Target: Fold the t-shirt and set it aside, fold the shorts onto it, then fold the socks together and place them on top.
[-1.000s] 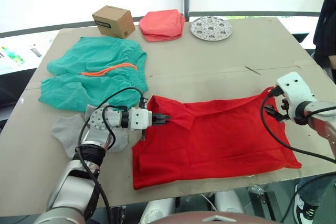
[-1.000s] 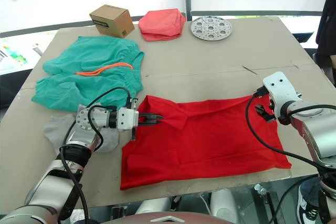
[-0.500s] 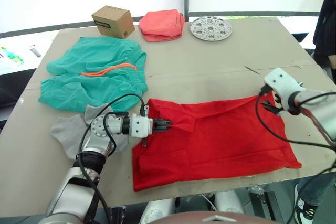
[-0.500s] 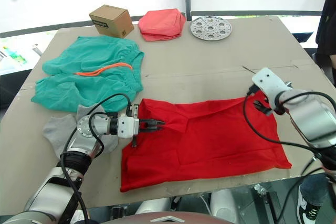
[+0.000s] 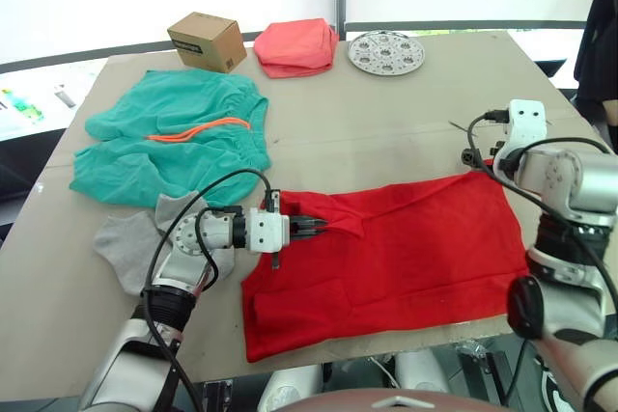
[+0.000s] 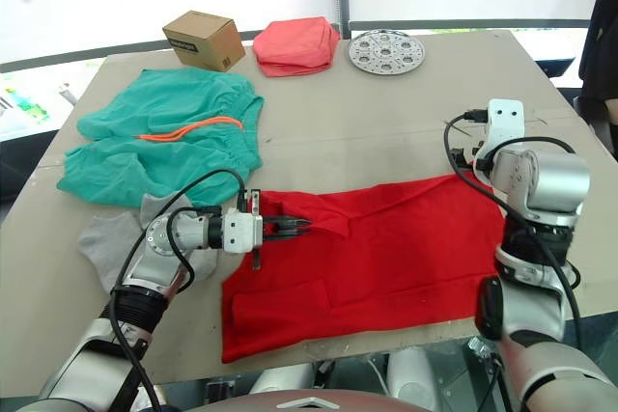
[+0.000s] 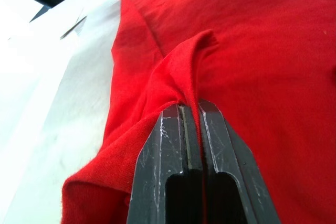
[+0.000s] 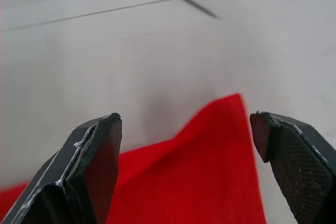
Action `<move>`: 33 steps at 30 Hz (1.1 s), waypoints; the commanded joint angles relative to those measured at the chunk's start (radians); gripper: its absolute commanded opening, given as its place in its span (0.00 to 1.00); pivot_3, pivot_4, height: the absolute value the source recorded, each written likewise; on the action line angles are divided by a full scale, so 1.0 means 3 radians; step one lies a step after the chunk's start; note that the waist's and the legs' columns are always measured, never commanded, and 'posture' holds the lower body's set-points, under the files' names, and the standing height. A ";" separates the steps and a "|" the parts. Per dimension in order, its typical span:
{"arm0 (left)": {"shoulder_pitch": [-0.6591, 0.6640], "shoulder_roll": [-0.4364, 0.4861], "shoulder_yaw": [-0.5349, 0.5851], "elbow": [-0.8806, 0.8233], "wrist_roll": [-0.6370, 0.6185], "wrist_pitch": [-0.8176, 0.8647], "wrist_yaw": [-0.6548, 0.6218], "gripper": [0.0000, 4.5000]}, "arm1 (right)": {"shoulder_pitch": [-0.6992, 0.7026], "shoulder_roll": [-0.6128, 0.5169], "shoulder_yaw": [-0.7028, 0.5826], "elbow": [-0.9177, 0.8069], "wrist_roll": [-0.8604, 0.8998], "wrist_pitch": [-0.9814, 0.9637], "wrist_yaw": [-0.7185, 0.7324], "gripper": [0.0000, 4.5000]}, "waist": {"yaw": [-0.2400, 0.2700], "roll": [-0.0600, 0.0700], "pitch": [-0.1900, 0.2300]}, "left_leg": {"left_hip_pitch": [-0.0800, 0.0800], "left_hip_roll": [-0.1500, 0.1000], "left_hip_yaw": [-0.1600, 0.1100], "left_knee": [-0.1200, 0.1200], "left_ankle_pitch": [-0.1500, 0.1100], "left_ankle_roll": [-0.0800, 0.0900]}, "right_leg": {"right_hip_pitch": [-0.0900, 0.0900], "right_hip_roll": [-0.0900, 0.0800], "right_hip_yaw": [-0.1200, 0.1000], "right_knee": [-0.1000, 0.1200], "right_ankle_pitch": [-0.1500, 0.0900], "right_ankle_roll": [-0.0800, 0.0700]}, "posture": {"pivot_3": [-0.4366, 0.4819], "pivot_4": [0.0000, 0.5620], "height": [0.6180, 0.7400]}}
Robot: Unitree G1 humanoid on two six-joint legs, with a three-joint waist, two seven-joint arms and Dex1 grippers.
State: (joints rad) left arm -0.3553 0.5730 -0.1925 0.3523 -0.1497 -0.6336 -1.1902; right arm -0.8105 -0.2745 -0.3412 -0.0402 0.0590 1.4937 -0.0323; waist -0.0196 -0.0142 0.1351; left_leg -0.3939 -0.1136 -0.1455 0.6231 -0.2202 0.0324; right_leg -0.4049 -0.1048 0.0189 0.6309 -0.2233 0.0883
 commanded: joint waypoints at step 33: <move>-0.0171 0.0112 0.0111 0.0258 -0.0043 -0.0032 0.0090 0.00 | 0.0641 0.0942 -0.0979 -0.1612 0.0173 0.0136 -0.0161 0.02 | -0.0037 0.0008 -0.0018 | 0.0000 0.0004 0.0000 -0.0023 0.0001 0.0000 | -0.0012 0.0002 0.0001 0.0001 0.0000 0.0000 | 0.48 0.27 1.00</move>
State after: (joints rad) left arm -0.4215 0.5920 -0.1679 0.4452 -0.1429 -0.6192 -1.1516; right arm -0.6648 -0.0045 -0.6369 -0.4195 0.0640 1.5678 -0.1354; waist -0.0306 -0.0117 0.1296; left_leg -0.3938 -0.1124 -0.1455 0.6156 -0.2200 0.0324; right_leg -0.4087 -0.1043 0.0196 0.6311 -0.2234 0.0882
